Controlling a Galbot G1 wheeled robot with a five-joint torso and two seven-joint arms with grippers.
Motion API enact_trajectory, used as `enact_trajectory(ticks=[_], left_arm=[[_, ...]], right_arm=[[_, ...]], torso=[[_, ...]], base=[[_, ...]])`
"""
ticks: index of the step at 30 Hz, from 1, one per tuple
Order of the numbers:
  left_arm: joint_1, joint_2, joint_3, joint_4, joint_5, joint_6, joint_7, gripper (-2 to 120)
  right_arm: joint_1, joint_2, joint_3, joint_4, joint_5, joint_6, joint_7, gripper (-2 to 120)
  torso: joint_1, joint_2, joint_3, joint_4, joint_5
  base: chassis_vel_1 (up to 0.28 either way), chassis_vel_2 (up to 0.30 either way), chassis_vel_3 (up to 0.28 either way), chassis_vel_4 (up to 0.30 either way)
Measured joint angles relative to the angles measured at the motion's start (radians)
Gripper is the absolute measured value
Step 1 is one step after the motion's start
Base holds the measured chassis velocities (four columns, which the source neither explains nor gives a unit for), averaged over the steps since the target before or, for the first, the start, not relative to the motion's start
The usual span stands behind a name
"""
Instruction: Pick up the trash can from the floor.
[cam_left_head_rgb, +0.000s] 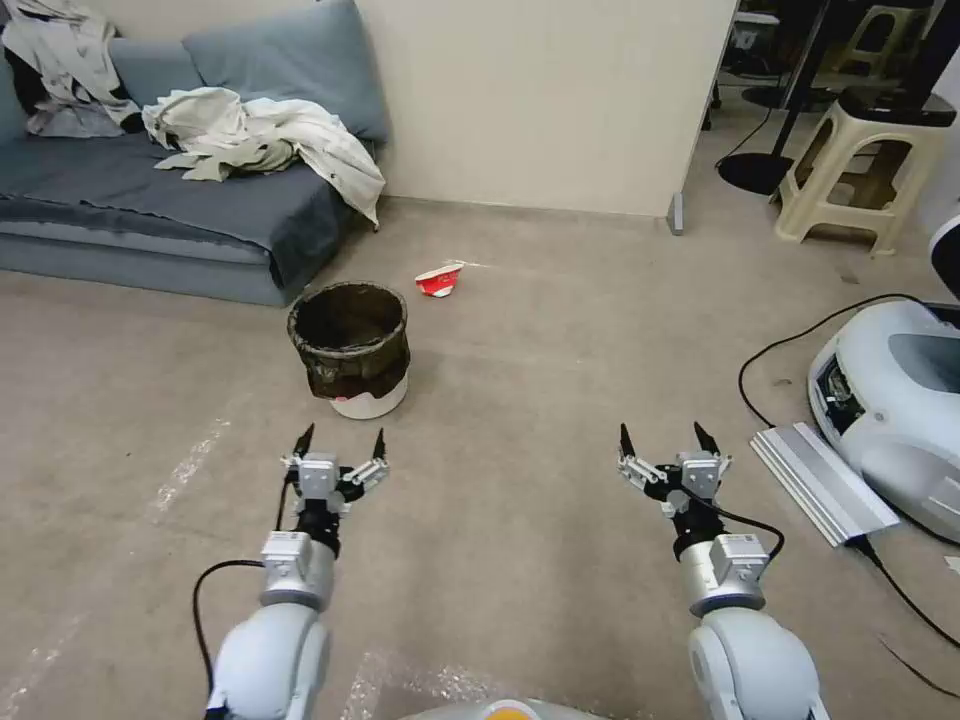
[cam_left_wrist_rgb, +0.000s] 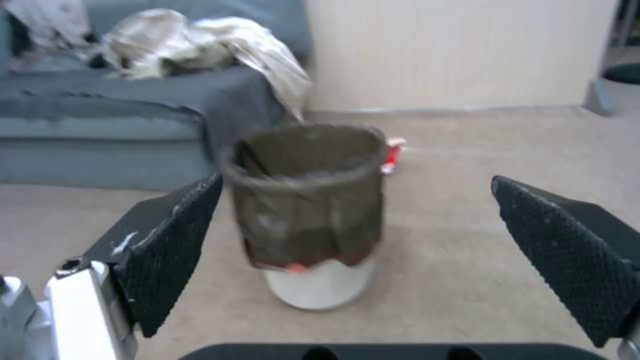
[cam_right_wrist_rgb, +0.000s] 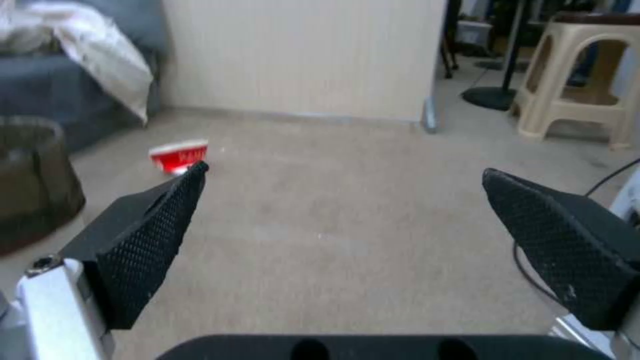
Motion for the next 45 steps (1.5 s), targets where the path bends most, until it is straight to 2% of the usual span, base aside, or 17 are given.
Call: enact_trajectory(ticks=[1,4,5,7,8,11,12,13,14,17,18,34,45], left_arm=[[0.021,0.022,-0.029,-0.057,-0.030,0.021,-0.014,100],[0.061,0.062,-0.082,-0.159,-0.083,0.063,-0.039,100],[0.061,0.062,-0.082,-0.159,-0.083,0.063,-0.039,100],[0.090,0.093,-0.122,-0.235,-0.123,0.093,-0.057,100],[0.090,0.093,-0.122,-0.235,-0.123,0.093,-0.057,100],[0.129,0.133,-0.174,-0.337,-0.177,0.133,-0.082,100],[0.129,0.133,-0.174,-0.337,-0.177,0.133,-0.082,100],[0.152,0.150,-0.204,-0.374,-0.187,0.150,-0.093,100],[0.175,0.160,-0.230,-0.386,-0.187,0.161,-0.103,100],[0.183,0.161,-0.237,-0.385,-0.187,0.151,-0.105,100],[0.184,0.159,-0.237,-0.379,-0.187,0.140,-0.106,100],[0.191,0.118,-0.182,-0.298,-0.167,0.012,-0.109,100],[0.203,0.111,-0.176,-0.303,-0.137,0.014,-0.093,100]], right_arm=[[-0.023,0.016,-0.008,0.059,0.003,-0.026,0.022,100],[-0.066,0.045,-0.021,0.169,0.009,-0.073,0.060,100],[-0.066,0.045,-0.021,0.169,0.009,-0.073,0.060,100],[-0.080,0.049,-0.023,0.183,0.009,-0.085,0.062,100],[-0.080,0.049,-0.023,0.183,0.009,-0.085,0.062,100],[-0.087,0.041,-0.023,0.182,0.009,-0.087,0.055,100],[-0.087,0.041,-0.023,0.182,0.009,-0.087,0.055,100],[-0.088,0.035,-0.023,0.180,0.009,-0.087,0.050,100],[-0.089,0.026,-0.021,0.174,0.009,-0.088,0.043,100],[-0.090,0.014,-0.017,0.166,0.013,-0.088,0.034,100],[-0.089,0.008,-0.014,0.161,0.019,-0.088,0.028,100],[-0.060,-0.003,-0.034,0.118,0.068,-0.054,0.014,100],[-0.053,0.004,-0.034,0.118,0.069,-0.051,0.020,100]], torso=[[0.000,0.000,0.000,0.0000,0.0000],[0.000,0.000,0.000,-0.0003,-0.0002],[0.000,0.000,0.000,-0.0003,-0.0002],[0.000,0.000,0.000,-0.0002,0.0001],[0.000,0.000,0.000,-0.0002,0.0001],[0.000,0.000,0.000,-0.0001,0.0001],[0.000,0.000,0.000,-0.0001,0.0001],[0.000,0.000,0.000,-0.0006,0.0001],[0.000,0.000,0.000,0.0004,0.0009],[0.000,0.000,0.000,0.0001,-0.0005],[0.000,0.000,0.000,-0.0003,0.0006],[0.000,0.000,0.000,-0.0002,0.0002],[0.000,0.000,0.000,-0.0002,0.0002]], base=[[0.000,0.000,0.000,0.000],[0.000,0.000,0.000,0.000],[0.000,0.000,0.000,0.000],[0.000,0.000,0.000,0.000],[0.000,0.000,0.000,0.000],[0.000,0.000,0.000,0.000],[0.000,0.000,0.000,0.000],[0.000,0.000,0.000,0.000],[0.000,0.000,0.000,0.000],[0.000,0.000,0.000,0.000],[0.000,0.000,0.000,0.000],[0.000,0.000,0.000,0.000],[0.000,0.000,0.000,0.000]])
